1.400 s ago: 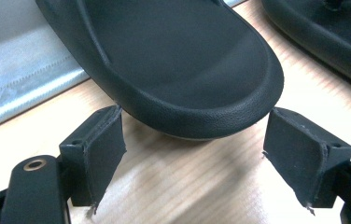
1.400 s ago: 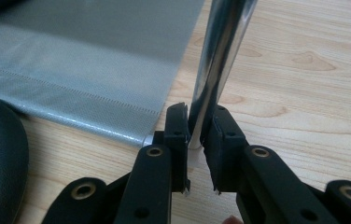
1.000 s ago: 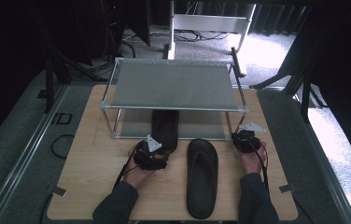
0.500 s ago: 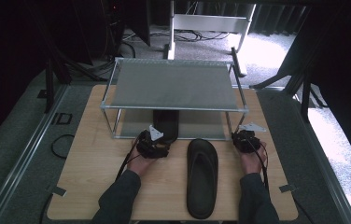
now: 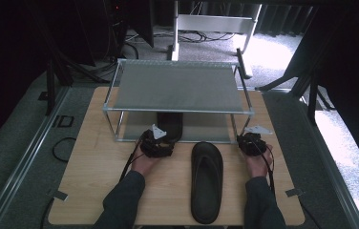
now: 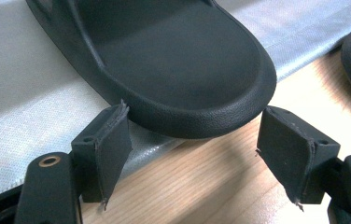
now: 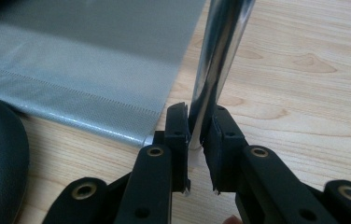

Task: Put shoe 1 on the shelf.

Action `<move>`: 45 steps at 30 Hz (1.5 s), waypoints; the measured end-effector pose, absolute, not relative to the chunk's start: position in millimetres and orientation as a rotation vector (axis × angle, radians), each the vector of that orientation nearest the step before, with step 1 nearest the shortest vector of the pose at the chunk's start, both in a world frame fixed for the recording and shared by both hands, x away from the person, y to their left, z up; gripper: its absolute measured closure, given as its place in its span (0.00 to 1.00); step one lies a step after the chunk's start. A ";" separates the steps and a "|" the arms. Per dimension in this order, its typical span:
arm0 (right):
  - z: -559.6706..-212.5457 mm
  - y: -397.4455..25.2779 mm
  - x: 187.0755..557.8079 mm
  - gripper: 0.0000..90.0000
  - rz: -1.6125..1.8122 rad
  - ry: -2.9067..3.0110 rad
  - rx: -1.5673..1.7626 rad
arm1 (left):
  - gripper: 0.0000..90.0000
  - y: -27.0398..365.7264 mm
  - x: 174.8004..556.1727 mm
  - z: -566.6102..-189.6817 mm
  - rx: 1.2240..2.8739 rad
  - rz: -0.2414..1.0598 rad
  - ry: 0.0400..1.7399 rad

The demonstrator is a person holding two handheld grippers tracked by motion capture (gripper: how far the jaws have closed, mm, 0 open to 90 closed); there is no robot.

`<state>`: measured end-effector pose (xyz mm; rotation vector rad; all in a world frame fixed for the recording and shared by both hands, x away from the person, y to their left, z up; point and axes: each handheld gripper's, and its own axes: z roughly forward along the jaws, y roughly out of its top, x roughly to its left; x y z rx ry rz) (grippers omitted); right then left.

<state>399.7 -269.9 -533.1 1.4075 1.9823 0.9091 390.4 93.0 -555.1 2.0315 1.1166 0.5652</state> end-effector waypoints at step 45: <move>-528.9 -257.5 322.4 0.61 1.004 2.047 1.374 | 0.29 125.7 395.1 -561.0 2.067 0.624 1.205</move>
